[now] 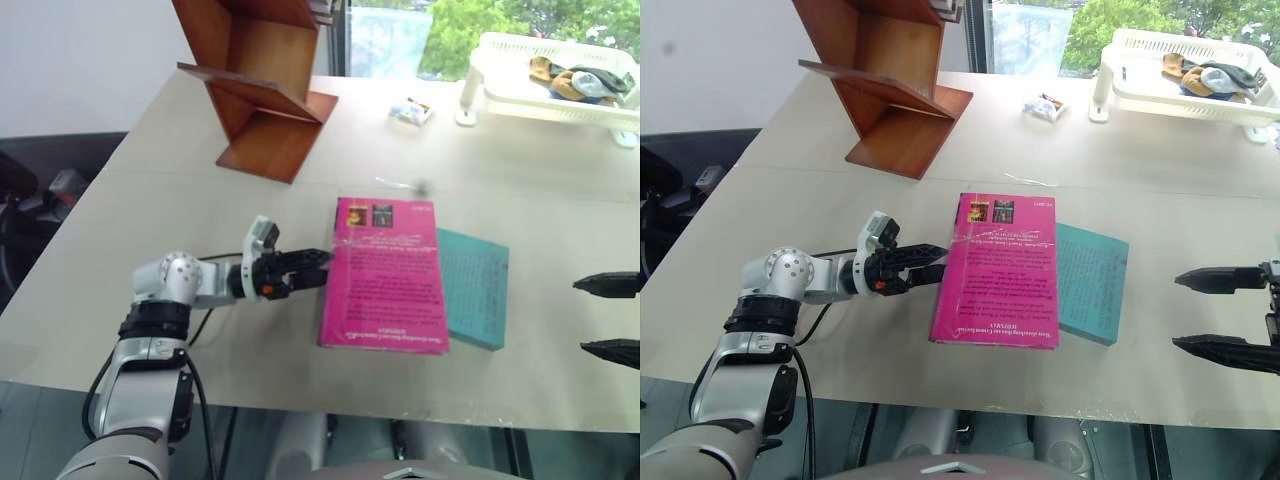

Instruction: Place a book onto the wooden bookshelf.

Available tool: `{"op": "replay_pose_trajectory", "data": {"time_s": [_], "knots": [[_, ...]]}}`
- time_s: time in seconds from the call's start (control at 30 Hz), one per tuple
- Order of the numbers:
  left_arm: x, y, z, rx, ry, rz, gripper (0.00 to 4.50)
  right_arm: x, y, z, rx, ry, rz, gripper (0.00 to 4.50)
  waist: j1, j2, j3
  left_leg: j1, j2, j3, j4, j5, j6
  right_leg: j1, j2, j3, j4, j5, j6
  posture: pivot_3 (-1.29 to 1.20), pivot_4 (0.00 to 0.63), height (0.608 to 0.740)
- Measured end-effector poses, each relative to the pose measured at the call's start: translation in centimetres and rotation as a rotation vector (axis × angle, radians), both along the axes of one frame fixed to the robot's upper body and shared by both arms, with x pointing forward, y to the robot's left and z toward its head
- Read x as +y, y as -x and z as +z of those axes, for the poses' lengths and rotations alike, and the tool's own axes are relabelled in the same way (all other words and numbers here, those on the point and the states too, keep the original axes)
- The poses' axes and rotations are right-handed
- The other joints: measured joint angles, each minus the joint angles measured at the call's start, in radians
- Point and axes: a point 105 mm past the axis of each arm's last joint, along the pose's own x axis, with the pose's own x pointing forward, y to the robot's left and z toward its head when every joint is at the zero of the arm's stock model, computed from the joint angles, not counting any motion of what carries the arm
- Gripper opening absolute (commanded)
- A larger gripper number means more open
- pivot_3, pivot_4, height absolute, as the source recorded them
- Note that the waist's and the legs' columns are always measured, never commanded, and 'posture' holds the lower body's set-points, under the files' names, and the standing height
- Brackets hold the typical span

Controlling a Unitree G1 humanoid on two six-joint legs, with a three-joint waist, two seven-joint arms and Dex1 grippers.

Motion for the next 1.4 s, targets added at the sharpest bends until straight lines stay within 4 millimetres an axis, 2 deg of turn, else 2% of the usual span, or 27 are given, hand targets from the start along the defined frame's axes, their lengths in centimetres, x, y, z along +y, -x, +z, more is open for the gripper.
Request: {"op": "replay_pose_trajectory", "data": {"time_s": [0.2, 0.33, 0.5, 1.0, 1.4], "knots": [[0.1, 0.4, -0.2, -0.001, -0.007, -0.007, 4.43, 0.0, -0.1, -0.3, 0.009, -0.002, 0.011, 4.50, 0.001, 0.000, 0.000, 0.000, 0.000, 0.000, 0.000, 0.000, 0.000, 0.000, 0.000, 0.000, 0.000, 0.000, 0.000, 0.00, 0.150, 0.740], [0.1, 0.6, -0.2, -0.001, -0.001, -0.011, 3.24, -0.2, -0.1, -0.4, 0.012, -0.001, 0.009, 4.50, 0.001, 0.000, 0.000, 0.000, 0.000, 0.000, 0.000, 0.000, 0.000, 0.000, 0.000, 0.000, 0.000, 0.000, 0.000, 0.00, 0.150, 0.740], [0.0, 0.7, -0.4, 0.005, 0.001, -0.013, 1.11, -0.3, -0.2, -0.4, 0.011, -0.004, 0.006, 4.50, 0.001, 0.000, 0.000, 0.000, 0.000, 0.000, 0.000, 0.000, 0.000, 0.000, -0.001, 0.000, 0.000, 0.000, 0.000, 0.00, 0.150, 0.740], [0.1, 0.6, -0.3, -0.003, -0.004, -0.008, 1.11, -0.4, -0.4, -0.3, -0.002, 0.008, 0.008, 4.50, 0.001, 0.000, 0.000, 0.000, 0.000, 0.000, 0.000, 0.000, 0.000, 0.000, -0.001, 0.000, 0.000, 0.000, 0.000, 0.00, 0.150, 0.740], [2.3, 1.0, -0.6, -0.016, -0.044, 0.032, 1.11, -0.4, -0.4, -0.4, -0.003, 0.010, 0.007, 4.50, 0.000, 0.000, 0.000, 0.000, 0.000, 0.000, 0.000, 0.000, 0.000, 0.000, -0.001, 0.000, 0.000, 0.000, 0.000, 0.00, 0.150, 0.740]]}}
